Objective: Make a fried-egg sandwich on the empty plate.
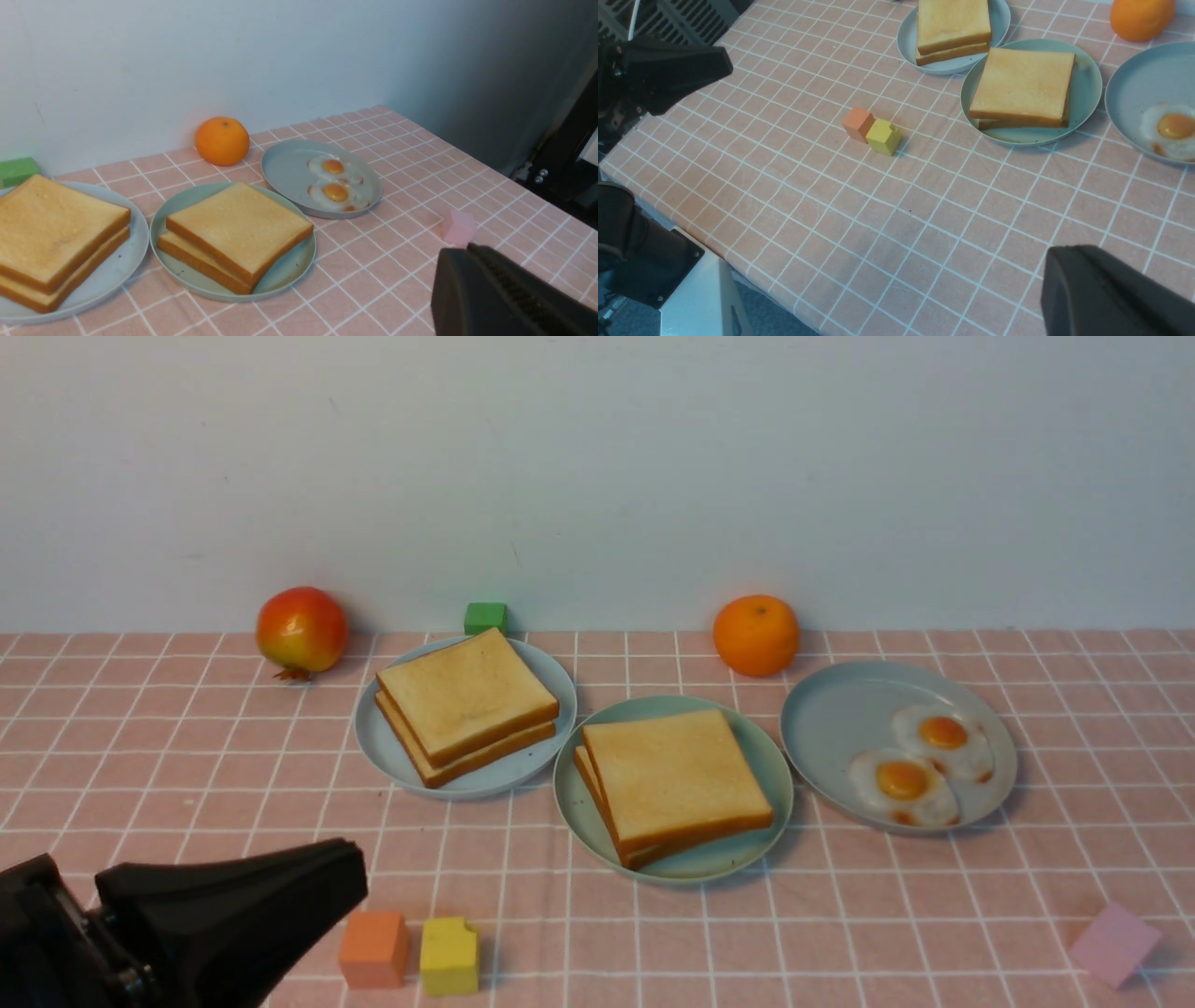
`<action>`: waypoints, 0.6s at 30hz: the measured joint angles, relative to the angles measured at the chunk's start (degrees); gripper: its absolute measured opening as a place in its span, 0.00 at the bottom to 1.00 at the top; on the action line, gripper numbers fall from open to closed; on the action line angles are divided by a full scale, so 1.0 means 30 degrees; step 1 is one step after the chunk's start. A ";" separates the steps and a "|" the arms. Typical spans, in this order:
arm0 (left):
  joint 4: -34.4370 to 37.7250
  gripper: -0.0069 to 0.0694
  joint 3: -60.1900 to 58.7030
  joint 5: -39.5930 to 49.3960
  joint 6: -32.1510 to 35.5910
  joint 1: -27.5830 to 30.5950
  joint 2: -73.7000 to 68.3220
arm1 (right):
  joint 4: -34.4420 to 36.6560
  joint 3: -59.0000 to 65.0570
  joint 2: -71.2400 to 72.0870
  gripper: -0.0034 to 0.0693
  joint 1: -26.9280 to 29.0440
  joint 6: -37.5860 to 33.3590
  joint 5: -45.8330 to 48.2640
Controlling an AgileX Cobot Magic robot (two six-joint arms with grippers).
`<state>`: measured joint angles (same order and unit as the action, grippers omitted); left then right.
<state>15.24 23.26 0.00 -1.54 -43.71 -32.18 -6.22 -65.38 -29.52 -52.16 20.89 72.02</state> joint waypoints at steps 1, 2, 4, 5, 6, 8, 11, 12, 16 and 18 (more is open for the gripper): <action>0.0000 0.11 0.0000 0.0137 0.0000 0.0000 0.0000 | 0.0003 0.0058 0.0000 0.05 0.0722 0.0000 0.0000; 0.0000 0.11 0.0000 0.0205 0.0000 0.0000 0.0000 | 0.0003 0.0101 0.0000 0.05 0.1243 0.0000 0.0000; 0.0000 0.11 0.0000 0.0310 0.0000 0.0000 0.0000 | -0.0014 0.0203 0.0000 0.05 0.2473 0.0000 0.0000; 0.0000 0.11 0.0000 0.0348 0.0000 0.0000 0.0000 | -0.0227 0.0228 0.0024 0.05 0.3841 -0.0020 0.0000; 0.0000 0.11 0.0000 0.0429 0.0000 0.0000 0.0000 | -0.0498 0.0270 0.0060 0.05 0.4525 -0.0092 0.0000; 0.0000 0.11 0.0000 0.0594 0.0000 0.0000 0.0000 | -0.0685 0.0969 0.0531 0.05 0.6890 -0.0602 -0.0069; 0.0000 0.11 0.0000 0.0712 0.0000 0.0000 0.0000 | -0.0614 0.2338 0.1196 0.05 0.8787 -0.1391 -0.0977; 0.0000 0.11 0.0000 0.0727 0.0000 0.0000 0.0000 | -0.0463 0.4173 0.1953 0.05 1.0568 -0.2400 -0.2820; 0.0000 0.11 0.0000 0.0752 0.0000 0.0000 0.0000 | 0.0173 0.8803 0.3688 0.05 1.3698 -0.4381 -0.7788; 0.0000 0.11 0.0000 0.0787 0.0000 0.0000 0.0000 | 0.0618 1.3741 0.5508 0.05 1.5772 -0.5884 -1.2084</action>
<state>15.24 23.26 2.36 -1.54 -43.71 -32.18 -4.37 -24.15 -13.00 -4.84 3.24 35.77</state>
